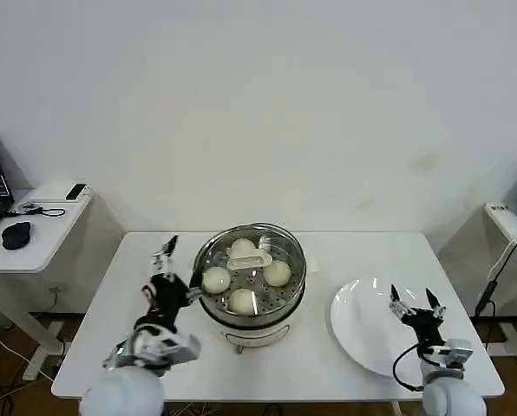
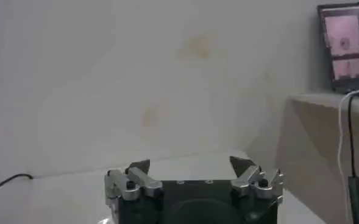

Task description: Take steamed baozi put them in steamer then cover it.

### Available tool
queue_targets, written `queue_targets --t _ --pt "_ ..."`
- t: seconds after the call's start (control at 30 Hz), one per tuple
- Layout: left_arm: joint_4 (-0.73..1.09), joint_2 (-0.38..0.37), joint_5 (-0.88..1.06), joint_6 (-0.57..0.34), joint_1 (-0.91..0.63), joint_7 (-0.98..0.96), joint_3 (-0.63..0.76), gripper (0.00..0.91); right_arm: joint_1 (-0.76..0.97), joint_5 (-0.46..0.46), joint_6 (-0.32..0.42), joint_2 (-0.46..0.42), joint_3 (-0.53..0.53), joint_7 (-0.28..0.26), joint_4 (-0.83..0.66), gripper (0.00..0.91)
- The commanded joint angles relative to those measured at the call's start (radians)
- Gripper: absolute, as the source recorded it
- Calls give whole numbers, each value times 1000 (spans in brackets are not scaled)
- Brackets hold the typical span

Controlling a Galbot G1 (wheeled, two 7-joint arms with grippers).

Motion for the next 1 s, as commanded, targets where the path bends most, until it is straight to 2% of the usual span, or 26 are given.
queue_targets --t 0.03,0.1,0.13,0.17,0.27,0.37,0.5,0.77,0.9,1.0 --pt "142 -15 -683 -290 210 -288 -360 907 -17 -12 2 -2 -57 1 30 907" --pt "180 -10 -789 -292 244 -301 -381 907 -26 -25 4 0 -58 -13 33 907" --pt "202 -7 -827 -290 258 -303 -393 907 -28 -62 21 3 -56 -19 29 907" --pt "228 -4 -850 -293 273 -300 -400 907 -29 -89 23 10 -55 -2 26 907" --pt "285 -17 -894 -292 275 -291 -411 907 -46 -57 -26 4 -79 5 46 907" --pt "302 -26 -896 -294 287 -285 -402 907 -49 -95 -42 6 -97 9 36 907" --pt "277 -35 -905 -302 307 -270 -387 907 -39 -66 -48 7 -109 35 25 907" --pt "296 -46 -904 -312 298 -264 -379 907 -19 -62 -52 17 -112 41 14 907" --pt "291 -47 -901 -321 313 -264 -378 907 -11 -101 -7 26 -109 36 -14 907" --pt "280 -47 -900 -322 321 -264 -382 907 -22 -94 -6 33 -83 25 -2 907"
